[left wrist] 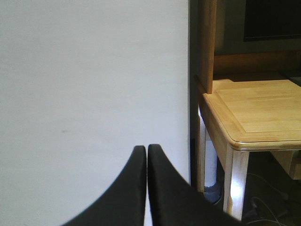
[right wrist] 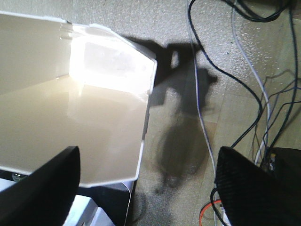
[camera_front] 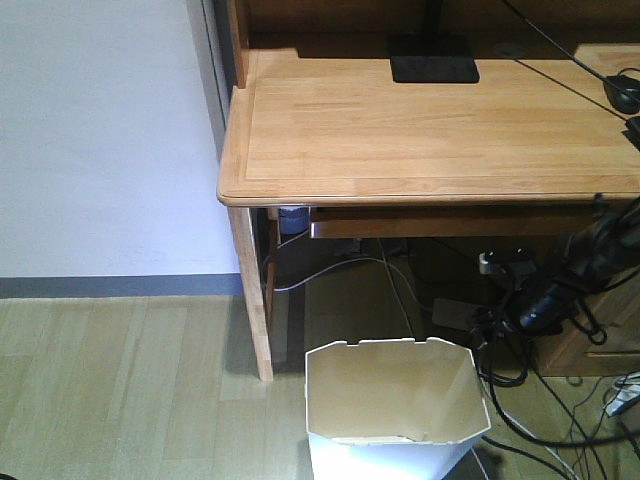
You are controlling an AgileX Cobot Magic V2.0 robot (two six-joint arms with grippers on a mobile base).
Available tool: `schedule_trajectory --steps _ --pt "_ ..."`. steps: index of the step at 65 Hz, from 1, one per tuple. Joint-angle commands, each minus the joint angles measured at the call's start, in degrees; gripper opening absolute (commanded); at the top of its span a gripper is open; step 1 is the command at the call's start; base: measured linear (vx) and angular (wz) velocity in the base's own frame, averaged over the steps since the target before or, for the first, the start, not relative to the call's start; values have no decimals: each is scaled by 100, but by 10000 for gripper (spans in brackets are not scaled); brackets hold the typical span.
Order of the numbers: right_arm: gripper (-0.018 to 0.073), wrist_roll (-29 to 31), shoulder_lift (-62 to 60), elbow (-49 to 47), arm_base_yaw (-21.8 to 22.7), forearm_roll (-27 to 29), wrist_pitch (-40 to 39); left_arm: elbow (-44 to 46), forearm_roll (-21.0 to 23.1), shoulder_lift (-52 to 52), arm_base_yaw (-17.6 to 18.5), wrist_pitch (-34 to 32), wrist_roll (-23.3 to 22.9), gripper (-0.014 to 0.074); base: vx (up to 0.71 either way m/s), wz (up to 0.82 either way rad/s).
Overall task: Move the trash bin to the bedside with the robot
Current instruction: 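Lower the right gripper, opened, toward the rim of the white trash bin, then close the right gripper on the bin rim nearest it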
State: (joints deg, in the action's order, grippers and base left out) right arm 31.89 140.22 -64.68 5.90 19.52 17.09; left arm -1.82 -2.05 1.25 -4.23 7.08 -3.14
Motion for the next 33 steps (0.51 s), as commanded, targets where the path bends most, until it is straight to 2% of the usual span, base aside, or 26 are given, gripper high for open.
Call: schedule_trajectory --steps 1,33 --pt "557 52 197 -405 1 46 -32 138 12 31 35 -419 -25 -6 0 0" --pt "557 52 2189 -1921 1 160 101 138 12 31 35 -419 -25 -6 0 0"
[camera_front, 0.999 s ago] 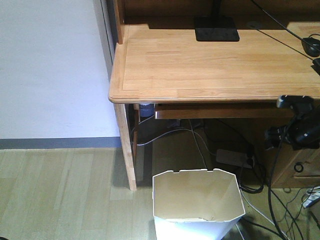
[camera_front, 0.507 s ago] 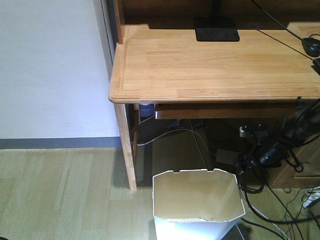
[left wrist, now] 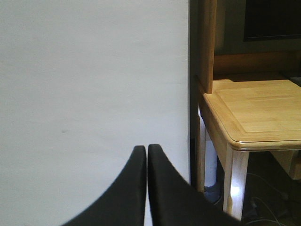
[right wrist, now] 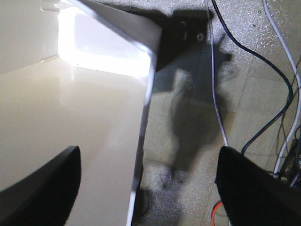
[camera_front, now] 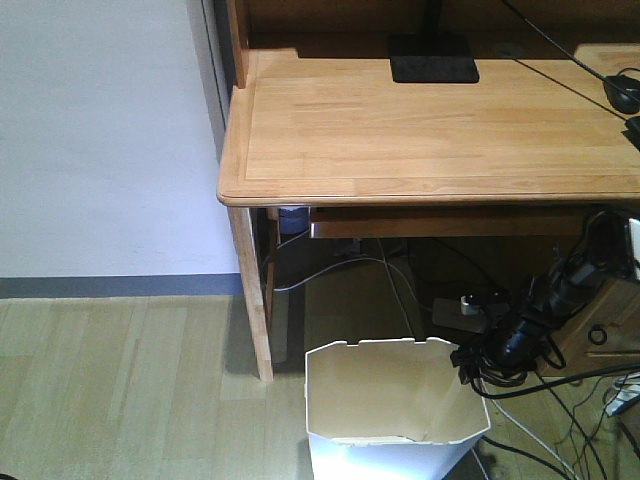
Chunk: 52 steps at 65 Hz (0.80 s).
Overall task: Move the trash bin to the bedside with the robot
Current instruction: 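Close the right gripper on the bin rim nearest it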
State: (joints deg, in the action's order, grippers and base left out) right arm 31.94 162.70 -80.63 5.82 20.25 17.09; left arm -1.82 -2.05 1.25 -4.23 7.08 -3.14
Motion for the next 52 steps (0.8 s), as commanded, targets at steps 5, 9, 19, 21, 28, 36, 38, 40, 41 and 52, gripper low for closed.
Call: schedule_trajectory --steps 5,9,19,21,28,36,38,40,41,52 --pt "557 47 168 -564 9 201 164 138 12 31 35 -419 -25 -6 0 0" --pt "557 61 348 -758 9 269 222 138 12 31 35 -419 -25 -6 0 0" --pt "547 89 750 -1238 9 309 488 138 12 31 35 -419 -25 -6 0 0" --pt "539 89 837 -1317 9 309 549 138 12 31 35 -419 -25 -6 0 0" --pt "494 84 1012 -1581 9 328 813 138 12 31 35 -419 -25 -6 0 0" --pt "316 69 1140 -1813 9 449 1066 138 12 31 35 -419 -25 -6 0 0" --pt "268 69 1160 -1843 9 498 1112 138 12 31 35 -419 -25 -6 0 0" --pt "181 69 1171 -1872 9 560 1155 138 12 31 35 -419 -25 -6 0 0" --pt "144 69 1178 -1879 9 590 1177 138 12 31 35 -419 -25 -6 0 0" --pt "-12 320 1116 -1870 22 1047 1212 138 12 31 35 -419 -25 -6 0 0"
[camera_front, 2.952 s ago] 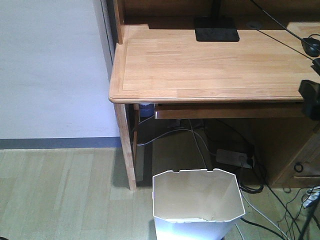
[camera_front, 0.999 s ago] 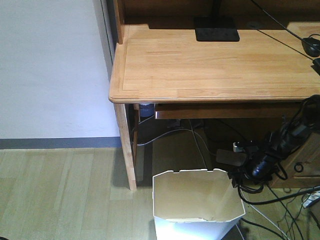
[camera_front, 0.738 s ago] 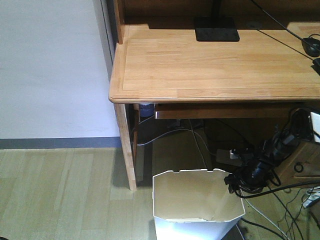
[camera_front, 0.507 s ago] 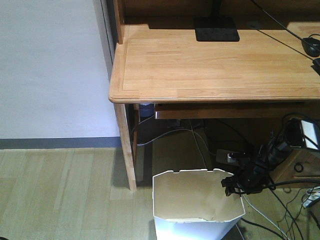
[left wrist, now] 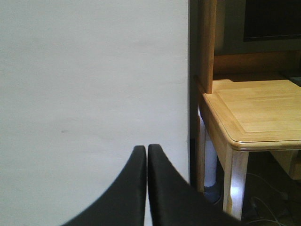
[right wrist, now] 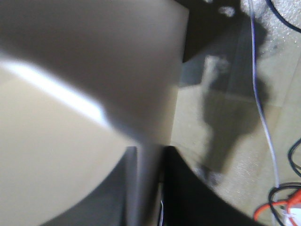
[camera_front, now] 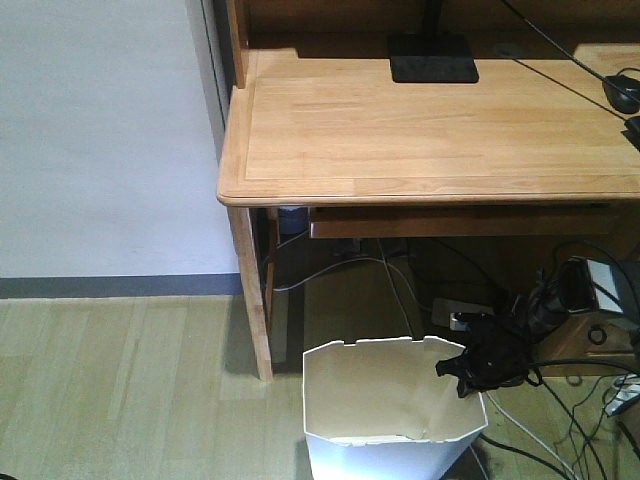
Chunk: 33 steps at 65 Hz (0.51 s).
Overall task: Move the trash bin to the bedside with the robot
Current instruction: 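Close the right gripper on the bin rim nearest it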
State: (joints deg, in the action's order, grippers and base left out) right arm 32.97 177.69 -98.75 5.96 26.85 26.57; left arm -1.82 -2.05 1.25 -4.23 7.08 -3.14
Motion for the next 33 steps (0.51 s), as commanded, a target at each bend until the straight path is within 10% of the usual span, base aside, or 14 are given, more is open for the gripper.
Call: schedule_trajectory --steps 1,33 --pt "-11 254 -397 -58 7 427 264 138 12 31 35 -419 -25 -6 0 0" --pt "-6 3197 -1823 1460 427 3079 220 138 12 31 35 -419 -25 -6 0 0"
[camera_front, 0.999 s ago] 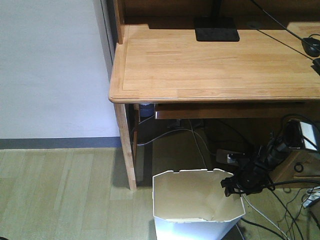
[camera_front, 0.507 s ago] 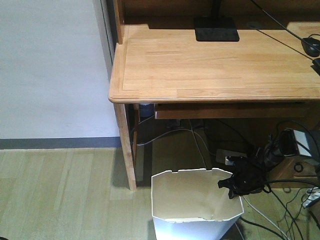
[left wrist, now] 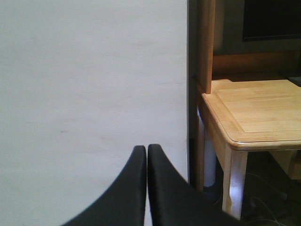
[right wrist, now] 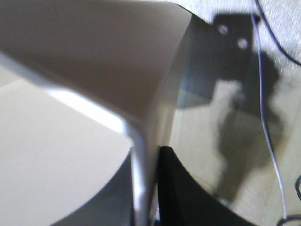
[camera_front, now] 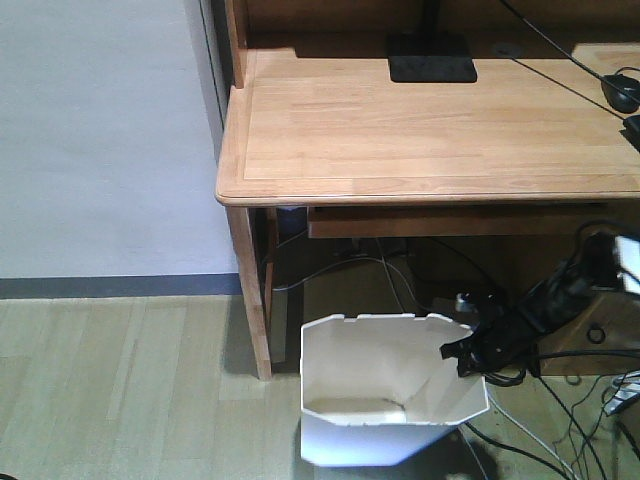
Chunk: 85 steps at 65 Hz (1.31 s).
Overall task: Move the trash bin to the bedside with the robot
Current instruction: 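Lift the bin by its rim with the right gripper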
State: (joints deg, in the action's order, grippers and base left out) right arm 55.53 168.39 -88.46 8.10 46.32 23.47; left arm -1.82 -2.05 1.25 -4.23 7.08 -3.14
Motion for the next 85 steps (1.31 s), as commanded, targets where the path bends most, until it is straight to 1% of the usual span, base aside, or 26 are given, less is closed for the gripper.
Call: schedule_trajectory --steps 1,2,8,12,16,26,34,40,55,85 --pt "-6 1100 -1002 518 272 1247 575 138 12 31 35 -419 -25 -6 0 0" --pt "-6 1323 -1077 602 316 1357 650 138 12 31 35 -419 -25 -6 0 0" --pt "-5 2023 -1492 1097 538 1780 1074 138 12 31 35 -419 -25 -6 0 0" --pt "-5 2374 -1807 1373 665 1832 1349 138 12 31 35 -419 -25 -6 0 0" --pt "-5 2557 -2140 1700 770 1792 1480 138 12 31 35 -419 -25 -6 0 0" --pt "-5 2642 -2958 2473 972 1683 1524 138 12 31 35 -419 -25 -6 0 0" --pt "-5 2678 -3481 2896 1098 1683 1694 138 12 31 35 -419 -25 -6 0 0" --pt "-5 2678 -3769 3095 1105 1606 1832 138 12 31 35 -419 -25 -6 0 0" --pt "-5 2678 -3918 3152 1097 1540 2240 138 12 31 35 -419 -25 -6 0 0" --pt "-5 2678 -3918 3152 1097 1547 2241 138 12 31 35 -419 -25 -6 0 0"
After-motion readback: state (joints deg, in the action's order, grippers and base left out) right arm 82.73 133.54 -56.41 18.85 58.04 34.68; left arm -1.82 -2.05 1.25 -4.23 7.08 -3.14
